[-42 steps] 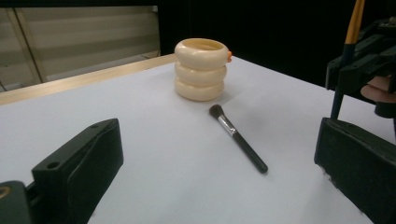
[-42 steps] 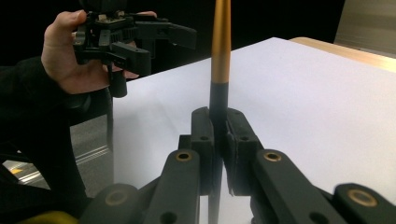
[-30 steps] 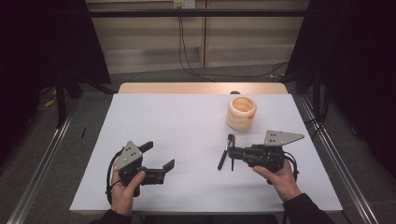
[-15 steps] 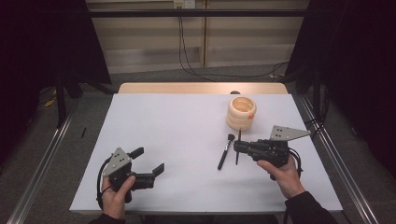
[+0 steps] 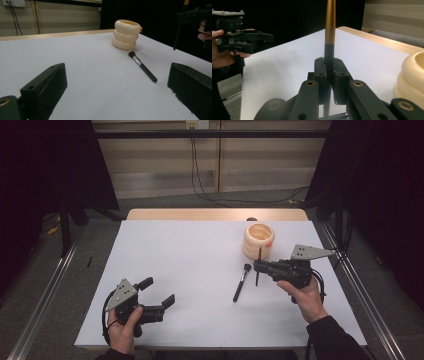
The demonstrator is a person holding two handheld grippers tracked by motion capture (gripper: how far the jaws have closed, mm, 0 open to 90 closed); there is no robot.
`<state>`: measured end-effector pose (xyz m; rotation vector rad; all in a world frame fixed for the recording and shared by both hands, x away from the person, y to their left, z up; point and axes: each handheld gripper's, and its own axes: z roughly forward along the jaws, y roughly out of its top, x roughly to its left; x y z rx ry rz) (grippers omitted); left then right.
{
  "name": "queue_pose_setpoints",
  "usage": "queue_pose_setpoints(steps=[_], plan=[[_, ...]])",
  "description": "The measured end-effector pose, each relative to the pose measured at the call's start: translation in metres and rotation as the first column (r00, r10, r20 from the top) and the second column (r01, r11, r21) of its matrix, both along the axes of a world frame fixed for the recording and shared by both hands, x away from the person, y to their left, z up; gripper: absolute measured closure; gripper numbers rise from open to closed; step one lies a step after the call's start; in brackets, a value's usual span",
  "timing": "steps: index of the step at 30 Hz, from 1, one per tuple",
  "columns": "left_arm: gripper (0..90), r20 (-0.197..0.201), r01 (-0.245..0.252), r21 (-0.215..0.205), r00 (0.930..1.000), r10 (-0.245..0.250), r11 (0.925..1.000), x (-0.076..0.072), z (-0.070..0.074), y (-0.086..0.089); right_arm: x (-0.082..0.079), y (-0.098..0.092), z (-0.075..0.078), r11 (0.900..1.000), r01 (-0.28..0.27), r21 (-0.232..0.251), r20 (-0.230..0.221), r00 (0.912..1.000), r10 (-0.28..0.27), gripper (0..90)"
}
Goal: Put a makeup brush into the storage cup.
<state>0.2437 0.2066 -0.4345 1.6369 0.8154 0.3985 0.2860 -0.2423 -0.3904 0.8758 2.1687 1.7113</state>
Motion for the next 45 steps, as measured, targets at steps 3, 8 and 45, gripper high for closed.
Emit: queue_pose_setpoints(steps=[3,8,45], plan=[[2.2,-0.003,0.005,0.000,1.0000,-0.005,1.0000,0.000,-0.001,0.001,0.006,-0.003,0.003,1.000,0.014,-0.005,0.007,0.9999,-0.014,83.7],[2.3,-0.008,0.030,-0.004,0.9995,-0.030,0.9995,0.000,-0.001,0.000,0.018,-0.008,0.010,0.998,0.058,-0.018,0.016,0.9982,-0.057,83.6],[1.3,0.013,0.040,0.069,0.9991,-0.041,0.9968,0.003,-0.001,0.004,0.104,-0.013,0.038,0.970,0.230,-0.083,0.030,0.9732,-0.228,83.5]])
